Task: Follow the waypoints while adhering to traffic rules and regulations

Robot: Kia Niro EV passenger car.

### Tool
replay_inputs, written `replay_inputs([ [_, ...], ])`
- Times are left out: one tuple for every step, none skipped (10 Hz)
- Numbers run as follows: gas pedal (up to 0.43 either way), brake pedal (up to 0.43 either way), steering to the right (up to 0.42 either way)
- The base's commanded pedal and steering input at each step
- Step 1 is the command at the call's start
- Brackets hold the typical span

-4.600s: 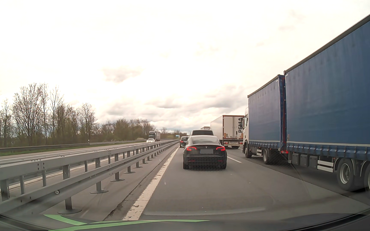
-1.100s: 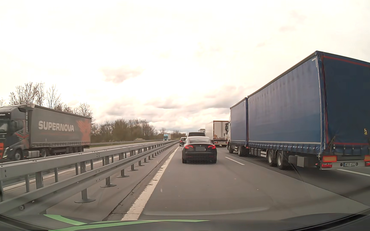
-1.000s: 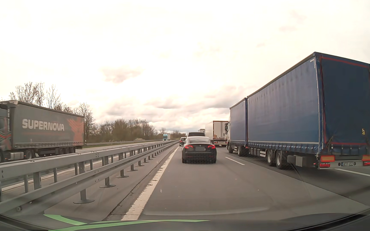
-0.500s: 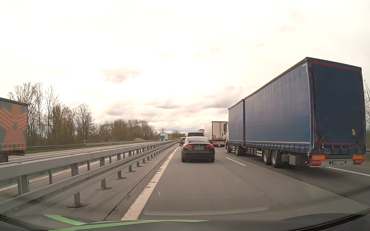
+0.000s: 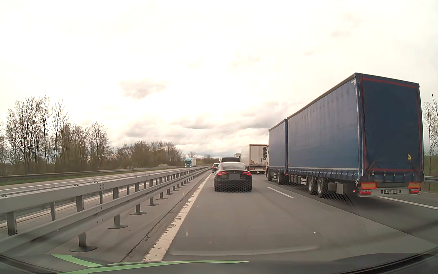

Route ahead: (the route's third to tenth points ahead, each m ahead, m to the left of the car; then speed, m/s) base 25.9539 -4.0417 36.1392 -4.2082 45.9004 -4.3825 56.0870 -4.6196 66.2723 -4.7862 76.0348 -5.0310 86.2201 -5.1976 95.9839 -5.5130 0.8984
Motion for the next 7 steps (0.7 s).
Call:
replay_inputs([
  [0.000, 0.000, 0.013],
  [0.000, 0.000, 0.011],
  [0.000, 0.000, 0.008],
  [0.000, 0.000, 0.003],
  [0.000, 0.000, 0.000],
  [0.000, 0.000, -0.003],
  [0.000, 0.000, -0.003],
])
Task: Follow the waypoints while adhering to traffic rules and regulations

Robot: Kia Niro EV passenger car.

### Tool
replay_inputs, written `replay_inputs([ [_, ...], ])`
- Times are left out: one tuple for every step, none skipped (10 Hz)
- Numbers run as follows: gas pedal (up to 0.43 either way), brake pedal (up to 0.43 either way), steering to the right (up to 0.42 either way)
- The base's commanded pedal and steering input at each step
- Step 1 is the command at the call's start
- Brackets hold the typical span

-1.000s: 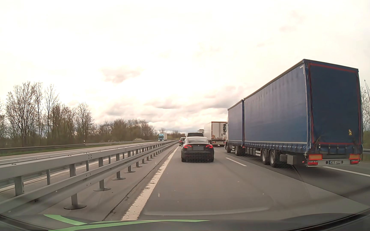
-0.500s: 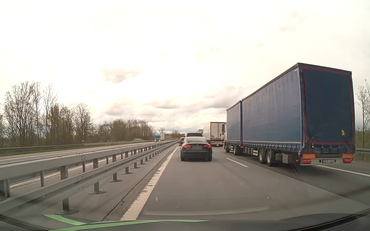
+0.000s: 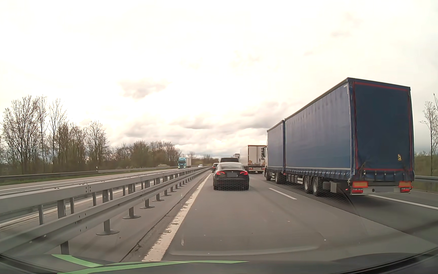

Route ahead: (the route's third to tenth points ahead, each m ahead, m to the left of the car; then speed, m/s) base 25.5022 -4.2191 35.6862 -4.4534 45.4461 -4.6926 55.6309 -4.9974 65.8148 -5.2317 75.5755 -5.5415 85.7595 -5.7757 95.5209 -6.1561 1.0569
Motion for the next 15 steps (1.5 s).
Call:
replay_inputs([
  [0.000, 0.000, -0.003],
  [0.008, 0.000, -0.003],
  [0.028, 0.000, -0.005],
  [0.047, 0.000, -0.008],
  [0.059, 0.000, -0.010],
  [0.079, 0.000, -0.012],
  [0.079, 0.000, -0.013],
  [0.087, 0.000, -0.013],
  [0.098, 0.000, -0.014],
  [0.110, 0.000, -0.015],
  [0.118, 0.000, -0.017],
  [0.118, 0.000, -0.018],
  [0.130, 0.000, -0.018],
  [0.138, 0.000, -0.018],
  [0.138, 0.000, -0.018],
])
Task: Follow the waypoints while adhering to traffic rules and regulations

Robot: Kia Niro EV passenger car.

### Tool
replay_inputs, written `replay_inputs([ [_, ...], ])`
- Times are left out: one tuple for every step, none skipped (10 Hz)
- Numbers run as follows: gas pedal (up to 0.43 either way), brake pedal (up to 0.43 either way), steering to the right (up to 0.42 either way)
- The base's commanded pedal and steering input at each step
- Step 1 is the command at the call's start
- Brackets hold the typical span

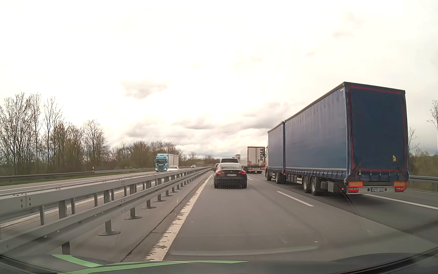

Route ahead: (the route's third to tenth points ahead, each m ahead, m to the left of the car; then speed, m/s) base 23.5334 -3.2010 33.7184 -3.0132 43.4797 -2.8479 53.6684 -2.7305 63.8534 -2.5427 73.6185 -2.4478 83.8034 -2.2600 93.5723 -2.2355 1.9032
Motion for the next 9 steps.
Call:
replay_inputs([
  [0.138, 0.000, -0.018],
  [0.150, 0.000, -0.017],
  [0.150, 0.000, -0.016],
  [0.150, 0.000, -0.014],
  [0.150, 0.000, -0.010],
  [0.150, 0.000, -0.006],
  [0.150, 0.000, -0.006],
  [0.150, 0.000, -0.005],
  [0.150, 0.000, -0.006],
])
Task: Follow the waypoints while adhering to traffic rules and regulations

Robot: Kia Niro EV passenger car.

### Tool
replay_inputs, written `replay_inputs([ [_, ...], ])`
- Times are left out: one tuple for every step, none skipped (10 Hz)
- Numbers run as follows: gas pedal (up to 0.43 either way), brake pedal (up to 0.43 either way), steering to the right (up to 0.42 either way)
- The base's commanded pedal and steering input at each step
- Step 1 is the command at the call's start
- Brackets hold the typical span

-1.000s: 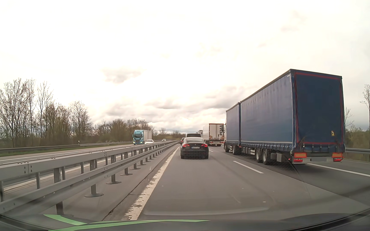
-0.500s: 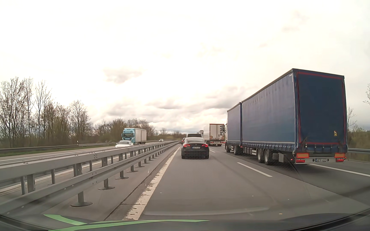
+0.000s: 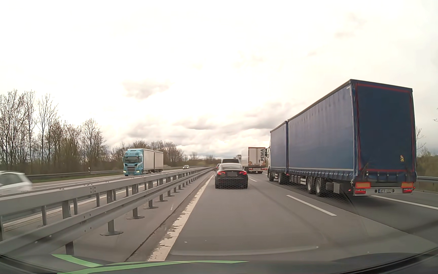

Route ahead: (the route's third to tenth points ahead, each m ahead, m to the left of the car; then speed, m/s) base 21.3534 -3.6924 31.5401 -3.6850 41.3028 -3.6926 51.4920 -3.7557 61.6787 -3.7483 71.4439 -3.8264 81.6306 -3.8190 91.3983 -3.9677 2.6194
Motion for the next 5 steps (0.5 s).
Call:
replay_inputs([
  [0.150, 0.000, -0.005],
  [0.150, 0.000, -0.004],
  [0.150, 0.000, -0.004],
  [0.150, 0.000, -0.004],
  [0.138, 0.000, -0.003],
])
